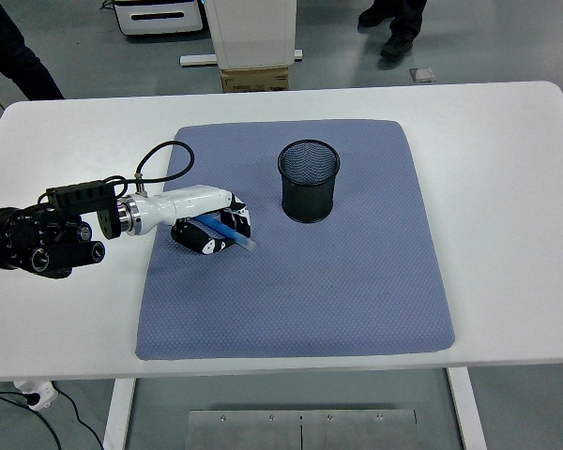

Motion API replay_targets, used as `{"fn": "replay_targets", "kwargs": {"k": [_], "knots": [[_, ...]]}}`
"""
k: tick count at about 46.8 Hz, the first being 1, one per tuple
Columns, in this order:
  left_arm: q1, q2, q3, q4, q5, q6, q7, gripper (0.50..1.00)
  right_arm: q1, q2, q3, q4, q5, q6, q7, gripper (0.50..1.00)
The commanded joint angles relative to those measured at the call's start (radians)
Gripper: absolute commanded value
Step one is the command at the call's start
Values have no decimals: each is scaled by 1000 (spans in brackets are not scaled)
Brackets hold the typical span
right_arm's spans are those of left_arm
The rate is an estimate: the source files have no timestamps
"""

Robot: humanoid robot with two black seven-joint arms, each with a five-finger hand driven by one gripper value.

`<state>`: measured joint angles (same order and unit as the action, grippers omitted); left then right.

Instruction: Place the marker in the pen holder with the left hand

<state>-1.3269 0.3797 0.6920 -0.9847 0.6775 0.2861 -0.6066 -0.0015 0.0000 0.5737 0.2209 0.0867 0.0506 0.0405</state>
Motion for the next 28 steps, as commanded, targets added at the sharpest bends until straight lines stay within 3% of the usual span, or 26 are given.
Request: {"fn": "replay_targets", "kwargs": {"k": [1,28], "knots": [[-2,1,-2,1,-10,-2,1,500,0,0,0,0,1,0,-1,1000],[-23,1,-29,1,-105,-8,1,500,0,0,0,0,1,0,-1,1000]]}}
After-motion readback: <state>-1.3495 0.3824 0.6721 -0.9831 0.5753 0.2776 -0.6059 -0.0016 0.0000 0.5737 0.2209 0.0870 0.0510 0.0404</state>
